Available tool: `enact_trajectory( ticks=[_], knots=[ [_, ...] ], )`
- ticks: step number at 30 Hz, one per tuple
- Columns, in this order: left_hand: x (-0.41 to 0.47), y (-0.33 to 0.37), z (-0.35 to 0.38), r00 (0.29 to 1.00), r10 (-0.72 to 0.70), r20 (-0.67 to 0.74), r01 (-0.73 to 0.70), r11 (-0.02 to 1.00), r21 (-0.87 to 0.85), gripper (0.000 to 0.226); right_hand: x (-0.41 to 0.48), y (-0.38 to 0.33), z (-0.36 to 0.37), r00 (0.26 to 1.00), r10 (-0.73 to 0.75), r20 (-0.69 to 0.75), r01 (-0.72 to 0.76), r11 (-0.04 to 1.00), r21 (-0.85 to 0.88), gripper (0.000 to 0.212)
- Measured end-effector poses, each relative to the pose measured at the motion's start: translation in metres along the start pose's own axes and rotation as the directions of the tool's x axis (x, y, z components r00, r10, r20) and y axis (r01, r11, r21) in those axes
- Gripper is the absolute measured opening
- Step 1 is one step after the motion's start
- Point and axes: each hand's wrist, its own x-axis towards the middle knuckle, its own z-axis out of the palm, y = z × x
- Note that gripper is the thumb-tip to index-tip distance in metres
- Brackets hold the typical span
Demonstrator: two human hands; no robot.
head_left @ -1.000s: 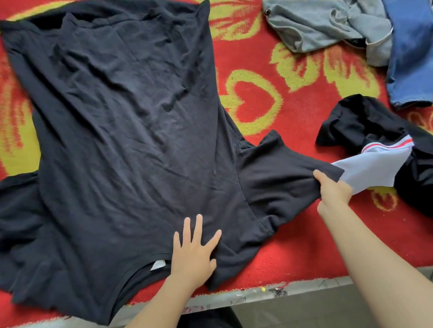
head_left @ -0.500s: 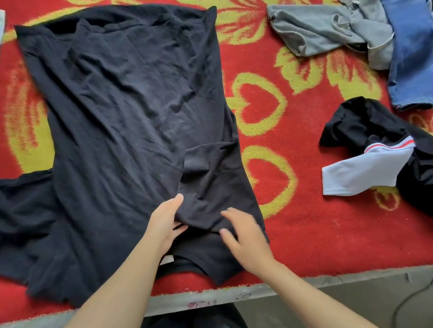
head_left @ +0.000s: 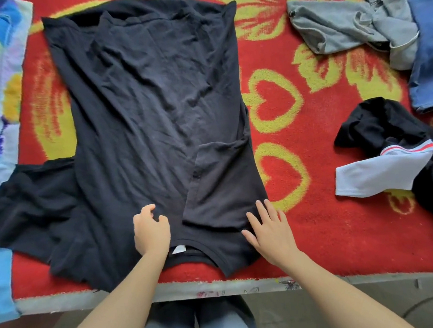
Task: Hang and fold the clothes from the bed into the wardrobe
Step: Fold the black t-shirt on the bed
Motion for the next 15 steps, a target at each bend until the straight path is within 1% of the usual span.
enact_trajectory(
  ticks=[2, 4, 6, 8, 10, 12, 13, 15],
  knots=[
    [0.004, -0.012, -0.014, 0.999, -0.004, -0.049, 0.004, 1.000, 0.005, 0.037, 0.008, -0.011, -0.005, 0.999, -0.033, -0.025, 0.033, 0.999, -0.012, 0.053],
    [0.013, -0.028, -0.038, 0.987, -0.038, -0.156, 0.040, 0.999, 0.012, 0.038, 0.018, -0.034, -0.015, 0.995, -0.091, -0.033, 0.091, 0.996, -0.019, 0.052],
    [0.024, -0.046, -0.063, 0.952, -0.142, -0.272, 0.142, 0.990, -0.021, 0.040, 0.028, -0.058, -0.023, 0.988, -0.148, -0.049, 0.146, 0.989, -0.028, 0.047],
    [0.037, -0.065, -0.090, 0.906, -0.241, -0.348, 0.229, 0.971, -0.074, 0.044, 0.038, -0.086, -0.033, 0.969, -0.220, -0.113, 0.215, 0.975, -0.056, 0.036],
    [0.053, -0.085, -0.118, 0.872, -0.319, -0.371, 0.290, 0.948, -0.132, 0.047, 0.050, -0.117, -0.039, 0.946, -0.292, -0.139, 0.287, 0.956, -0.059, 0.042],
    [0.072, -0.098, -0.142, 0.845, -0.371, -0.385, 0.313, 0.927, -0.206, 0.048, 0.060, -0.145, -0.047, 0.939, -0.309, -0.149, 0.308, 0.951, -0.030, 0.047],
    [0.084, -0.106, -0.154, 0.835, -0.401, -0.376, 0.328, 0.912, -0.244, 0.049, 0.066, -0.162, -0.050, 0.936, -0.317, -0.151, 0.318, 0.948, -0.020, 0.048],
    [0.105, -0.115, -0.175, 0.852, -0.431, -0.296, 0.334, 0.885, -0.325, 0.051, 0.076, -0.190, -0.054, 0.934, -0.324, -0.151, 0.327, 0.945, -0.006, 0.048]
  ],
)
